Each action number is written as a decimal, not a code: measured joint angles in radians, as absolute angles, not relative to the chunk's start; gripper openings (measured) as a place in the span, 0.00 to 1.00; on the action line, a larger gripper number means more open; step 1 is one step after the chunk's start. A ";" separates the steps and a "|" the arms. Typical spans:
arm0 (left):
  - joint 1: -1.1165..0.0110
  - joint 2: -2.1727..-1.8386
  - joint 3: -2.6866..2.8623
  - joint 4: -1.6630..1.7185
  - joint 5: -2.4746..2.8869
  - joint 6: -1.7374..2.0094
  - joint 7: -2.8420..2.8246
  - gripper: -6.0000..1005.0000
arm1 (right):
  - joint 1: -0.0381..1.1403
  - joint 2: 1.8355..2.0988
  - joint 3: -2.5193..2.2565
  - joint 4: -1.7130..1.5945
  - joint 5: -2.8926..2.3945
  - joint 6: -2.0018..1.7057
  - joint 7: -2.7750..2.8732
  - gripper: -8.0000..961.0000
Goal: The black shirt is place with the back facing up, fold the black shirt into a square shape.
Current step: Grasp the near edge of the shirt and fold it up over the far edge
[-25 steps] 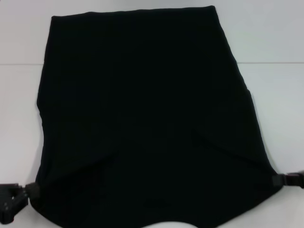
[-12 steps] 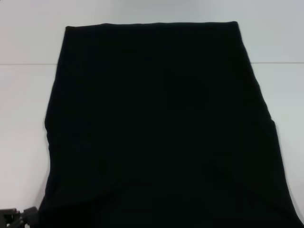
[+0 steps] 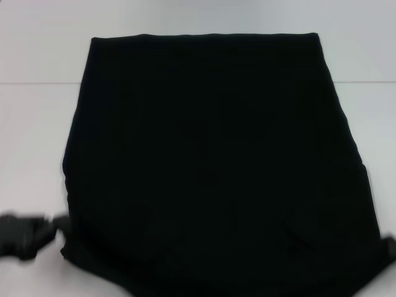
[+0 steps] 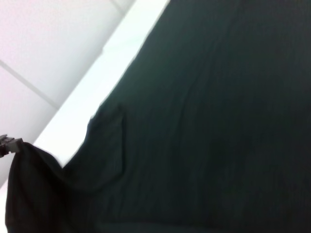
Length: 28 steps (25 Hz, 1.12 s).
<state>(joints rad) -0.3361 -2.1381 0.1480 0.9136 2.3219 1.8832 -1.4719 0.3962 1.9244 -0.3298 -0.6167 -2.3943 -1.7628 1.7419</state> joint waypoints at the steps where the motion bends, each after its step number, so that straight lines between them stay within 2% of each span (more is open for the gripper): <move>1: -0.375 -2.126 0.148 0.893 2.321 1.852 -1.485 0.02 | 0.423 1.923 -0.315 -0.616 -2.394 -1.751 1.752 0.08; 3: -0.444 -2.103 0.149 0.843 2.320 1.782 -1.513 0.02 | 0.505 1.918 -0.295 -0.612 -2.393 -1.687 1.801 0.09; 8: -0.601 -2.034 0.158 0.722 2.322 1.602 -1.584 0.02 | 0.605 1.917 -0.299 -0.607 -2.394 -1.562 1.869 0.09; 12: -0.692 -1.997 0.165 0.657 2.325 1.471 -1.599 0.02 | 0.690 1.913 -0.300 -0.555 -2.393 -1.388 1.894 0.09; 18: -0.796 -1.982 0.189 0.575 2.323 1.196 -1.602 0.01 | 0.823 1.896 -0.336 -0.408 -2.393 -1.085 1.895 0.10; 23: -0.859 -1.979 0.231 0.518 2.318 1.008 -1.592 0.02 | 0.914 1.913 -0.377 -0.354 -2.391 -0.876 1.897 0.10; 28: -0.900 -1.983 0.278 0.489 2.316 0.878 -1.588 0.02 | 0.953 1.921 -0.387 -0.348 -2.385 -0.779 1.898 0.10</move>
<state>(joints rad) -0.9005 -1.9830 0.2779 0.4886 2.3161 0.8776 -1.5885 0.9535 1.9206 -0.3867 -0.3480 -2.3855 -0.7786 1.8983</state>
